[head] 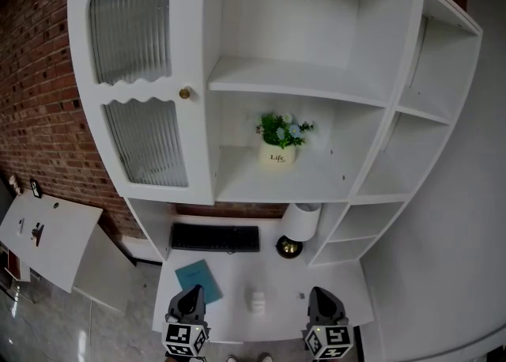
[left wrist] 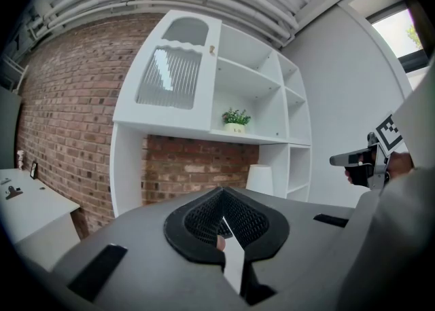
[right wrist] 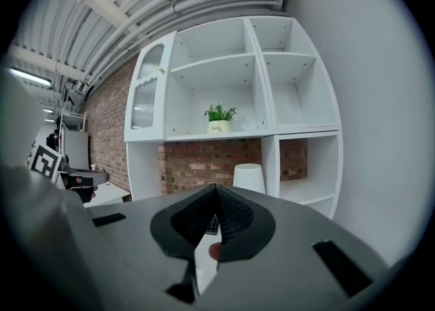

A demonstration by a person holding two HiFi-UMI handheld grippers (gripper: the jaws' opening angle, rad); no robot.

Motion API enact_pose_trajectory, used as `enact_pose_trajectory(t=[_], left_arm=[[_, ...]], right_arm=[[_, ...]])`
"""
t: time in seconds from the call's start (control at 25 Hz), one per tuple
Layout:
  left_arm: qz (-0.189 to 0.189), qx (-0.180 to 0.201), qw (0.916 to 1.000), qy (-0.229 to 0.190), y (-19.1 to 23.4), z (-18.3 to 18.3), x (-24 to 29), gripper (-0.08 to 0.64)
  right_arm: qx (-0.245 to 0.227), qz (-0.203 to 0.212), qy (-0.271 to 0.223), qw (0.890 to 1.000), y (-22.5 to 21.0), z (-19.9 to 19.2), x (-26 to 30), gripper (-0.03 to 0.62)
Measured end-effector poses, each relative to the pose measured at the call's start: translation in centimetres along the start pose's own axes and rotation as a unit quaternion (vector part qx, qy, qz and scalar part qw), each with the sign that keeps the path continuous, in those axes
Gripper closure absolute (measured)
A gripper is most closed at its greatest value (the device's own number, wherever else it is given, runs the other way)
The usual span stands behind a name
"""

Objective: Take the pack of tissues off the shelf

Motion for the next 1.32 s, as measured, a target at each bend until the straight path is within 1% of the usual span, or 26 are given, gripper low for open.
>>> enact_pose_trajectory(t=[0.44,1.12,1.32], left_arm=[[0.0,0.001,1.0,0.001,0.0,-0.2,-0.3,0.543],[-0.003,0.0,1.0,0.0,-0.2,-0.2,-0.4,0.543],[-0.003,0.001,1.0,0.0,-0.2,-0.2,-0.5,0.543]], right_arm=[[0.002,0.012,0.007,1.0,0.2,-0.3,0.0,0.592],[-0.007,0.021,0.01,1.0,0.6,-0.3,-0.2,0.592],[-0.017,0.042,0.012,0.999,1.0,-0.2,-0.3,0.592]])
Point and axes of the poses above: the fingertips, and each gripper's own axes: x forward along the fingers, y to its left, z out of its top, the point moved 5 cm from there along -x, backward along the fingers, and after that the axes turned 1 degree about -y, right-handed, at the moved point
